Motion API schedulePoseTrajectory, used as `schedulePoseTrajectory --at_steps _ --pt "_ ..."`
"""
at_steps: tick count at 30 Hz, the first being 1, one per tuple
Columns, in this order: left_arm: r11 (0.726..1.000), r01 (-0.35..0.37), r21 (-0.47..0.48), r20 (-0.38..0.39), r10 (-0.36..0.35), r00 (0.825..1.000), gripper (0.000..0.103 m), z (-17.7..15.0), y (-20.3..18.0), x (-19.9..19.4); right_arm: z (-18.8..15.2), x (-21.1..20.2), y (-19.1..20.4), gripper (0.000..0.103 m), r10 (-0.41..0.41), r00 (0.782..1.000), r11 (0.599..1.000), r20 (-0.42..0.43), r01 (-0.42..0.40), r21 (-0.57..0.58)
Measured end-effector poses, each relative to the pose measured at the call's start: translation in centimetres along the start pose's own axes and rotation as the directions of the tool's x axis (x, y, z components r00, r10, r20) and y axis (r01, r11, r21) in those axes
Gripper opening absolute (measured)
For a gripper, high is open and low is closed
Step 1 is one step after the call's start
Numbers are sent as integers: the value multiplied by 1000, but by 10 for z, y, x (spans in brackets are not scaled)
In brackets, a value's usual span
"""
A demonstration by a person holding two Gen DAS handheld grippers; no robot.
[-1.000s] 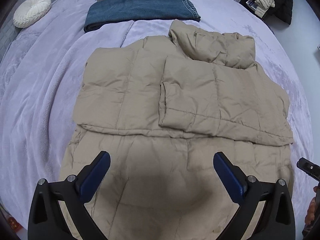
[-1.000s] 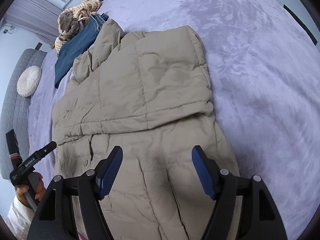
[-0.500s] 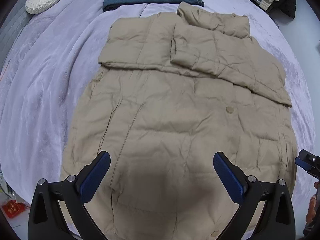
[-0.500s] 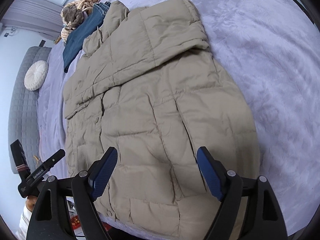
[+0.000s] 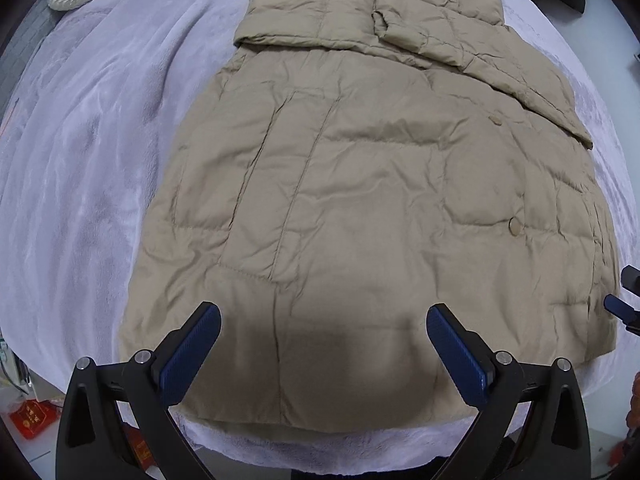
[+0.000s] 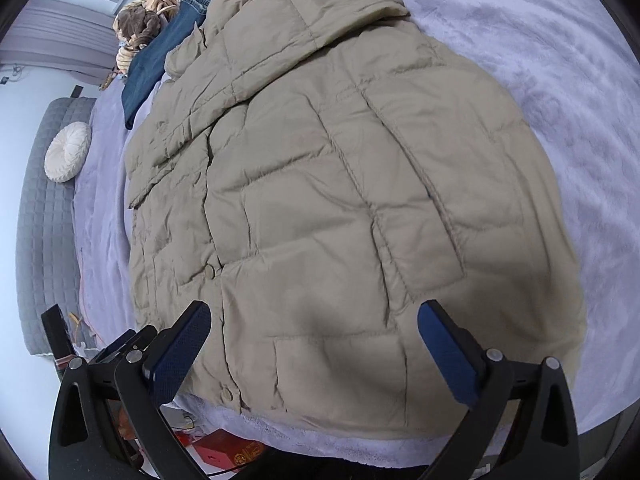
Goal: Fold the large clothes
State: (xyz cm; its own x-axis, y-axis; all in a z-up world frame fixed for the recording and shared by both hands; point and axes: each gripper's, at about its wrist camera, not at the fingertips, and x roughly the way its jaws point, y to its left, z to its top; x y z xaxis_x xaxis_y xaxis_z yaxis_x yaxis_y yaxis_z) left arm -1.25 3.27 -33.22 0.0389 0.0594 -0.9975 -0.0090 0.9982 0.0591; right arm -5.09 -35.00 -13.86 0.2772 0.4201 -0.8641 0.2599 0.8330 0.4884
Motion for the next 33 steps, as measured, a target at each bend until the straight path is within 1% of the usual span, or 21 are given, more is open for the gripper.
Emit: schedulePoseTrajectory --at_steps 1,5,8,9,11,13,15,16,17,19,20,22,23,24,26,28,29,30,31,32,33 --pt "1000 8 -14 -9 -8 1000 103 -3 9 7 -6 1 -1 103 -1 1000 1000 -3 1 12" --pt "996 76 -52 15 -75 997 103 -12 42 26 -32 0 -9 103 -4 1000 997 6 4 76" --pt "977 191 -93 31 -189 981 103 -17 68 34 -48 -6 -18 103 1 1000 992 26 -4 130" --pt "967 235 -103 47 -231 972 103 -24 72 32 -53 -10 -23 103 8 999 988 40 -14 152" --pt "936 330 -123 66 -324 944 103 -29 85 36 -62 -16 -34 103 21 997 979 69 -35 202" --pt "910 389 -145 52 -386 921 103 -33 96 44 -70 -21 -46 103 42 995 964 91 -65 258" --pt "875 455 -165 30 -457 889 103 -41 98 54 -79 -23 -57 103 58 993 947 107 -88 309" --pt "862 474 -180 14 -480 877 103 -41 100 60 -83 -22 -63 103 67 991 936 115 -102 336" --pt "849 493 -188 19 -499 866 103 -47 101 59 -87 -21 -66 103 73 990 929 119 -111 354" --pt "841 501 -203 20 -508 861 103 -43 98 65 -92 -17 -73 103 86 989 914 122 -127 385" --pt "827 527 -199 51 -528 848 103 -48 99 61 -94 -14 -76 103 97 988 906 123 -139 400" --pt "809 544 -221 87 -539 838 103 -41 89 56 -96 -9 -81 103 117 985 891 126 -160 424" --pt "786 576 -223 128 -562 817 103 -35 83 52 -96 -6 -84 103 130 983 880 131 -175 441" --pt "768 592 -243 149 -573 806 103 -25 82 53 -96 -3 -85 103 140 981 871 136 -188 453" --pt "752 601 -271 172 -577 798 103 -17 80 52 -96 1 -89 103 166 974 849 155 -221 480" --pt "755 599 -269 196 -566 801 95 -1 83 51 -95 4 -92 103 190 965 826 178 -255 502" --pt "767 587 -258 196 -554 809 80 8 80 52 -94 7 -92 103 207 960 814 191 -277 510" --pt "775 582 -248 191 -550 813 62 5 77 43 -93 9 -93 103 217 956 805 198 -290 518" --pt "777 584 -235 187 -554 811 53 6 75 41 -92 12 -94 103 225 953 794 204 -301 528" --pt "780 585 -222 183 -556 811 34 7 74 38 -92 13 -95 103 236 949 784 211 -314 535" --pt "789 578 -210 187 -548 816 25 4 69 29 -92 14 -96 102 247 944 772 218 -327 544"
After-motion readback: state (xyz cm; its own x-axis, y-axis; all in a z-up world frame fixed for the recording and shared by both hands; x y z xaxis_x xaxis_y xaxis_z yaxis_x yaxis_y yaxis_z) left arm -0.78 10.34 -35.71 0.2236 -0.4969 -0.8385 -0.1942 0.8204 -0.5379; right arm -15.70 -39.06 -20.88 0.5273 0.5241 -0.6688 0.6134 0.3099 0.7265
